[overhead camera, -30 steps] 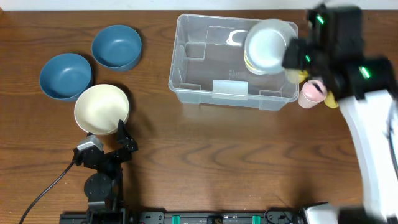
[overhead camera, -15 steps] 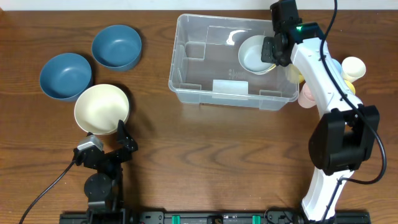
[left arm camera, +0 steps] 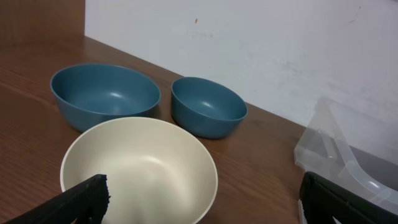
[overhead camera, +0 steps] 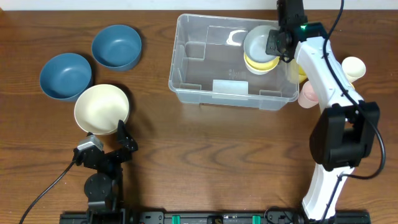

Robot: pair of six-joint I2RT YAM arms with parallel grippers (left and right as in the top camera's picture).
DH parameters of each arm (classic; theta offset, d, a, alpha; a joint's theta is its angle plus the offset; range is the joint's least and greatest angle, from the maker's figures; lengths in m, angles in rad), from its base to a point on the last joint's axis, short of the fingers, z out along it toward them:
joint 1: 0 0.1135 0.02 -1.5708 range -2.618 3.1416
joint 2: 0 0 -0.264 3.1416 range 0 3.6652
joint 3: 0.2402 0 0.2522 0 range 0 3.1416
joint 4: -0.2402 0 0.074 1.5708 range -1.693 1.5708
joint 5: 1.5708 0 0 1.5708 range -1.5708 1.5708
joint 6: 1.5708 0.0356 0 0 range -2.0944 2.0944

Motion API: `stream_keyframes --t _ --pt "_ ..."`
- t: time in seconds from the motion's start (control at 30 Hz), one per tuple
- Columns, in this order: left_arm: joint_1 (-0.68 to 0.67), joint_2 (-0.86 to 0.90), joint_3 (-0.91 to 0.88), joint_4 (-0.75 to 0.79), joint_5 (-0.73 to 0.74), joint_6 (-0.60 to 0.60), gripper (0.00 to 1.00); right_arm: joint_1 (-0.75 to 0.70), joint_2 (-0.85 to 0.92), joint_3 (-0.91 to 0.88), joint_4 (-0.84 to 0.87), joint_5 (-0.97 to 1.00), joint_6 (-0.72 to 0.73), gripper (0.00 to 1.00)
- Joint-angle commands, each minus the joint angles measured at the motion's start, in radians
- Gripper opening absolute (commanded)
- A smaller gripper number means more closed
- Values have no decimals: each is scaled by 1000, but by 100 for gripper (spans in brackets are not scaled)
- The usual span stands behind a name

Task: Pack container
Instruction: 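Carry the light bowl into the bin and place it on the saucers, then grasp the yellow cup near the right with the right gripper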

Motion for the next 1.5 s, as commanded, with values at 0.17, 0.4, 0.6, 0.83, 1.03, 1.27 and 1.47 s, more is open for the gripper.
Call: stream_keyframes --t 0.17,0.4,0.6,0.83,1.03,1.27,1.47 --pt "5 -6 -23 -33 -12 9 98 -3 43 18 -1 14 -23 40" --pt "5 -6 -23 -33 -12 9 98 21 16 28 -38 -37 -31 41" --pt "5 -6 -23 -33 -11 9 98 89 -96 101 -148 -114 -53 46" --pt "5 -6 -23 -33 -12 9 98 193 -177 111 -277 -151 -52 47" --pt "5 -6 -23 -33 -11 9 98 201 -223 111 -446 -80 115 42" --pt "5 -6 -23 -33 -12 9 98 62 -301 111 -583 -10 185 51" --pt "5 -6 -23 -33 -11 9 98 -141 -315 106 -638 -4 184 56"
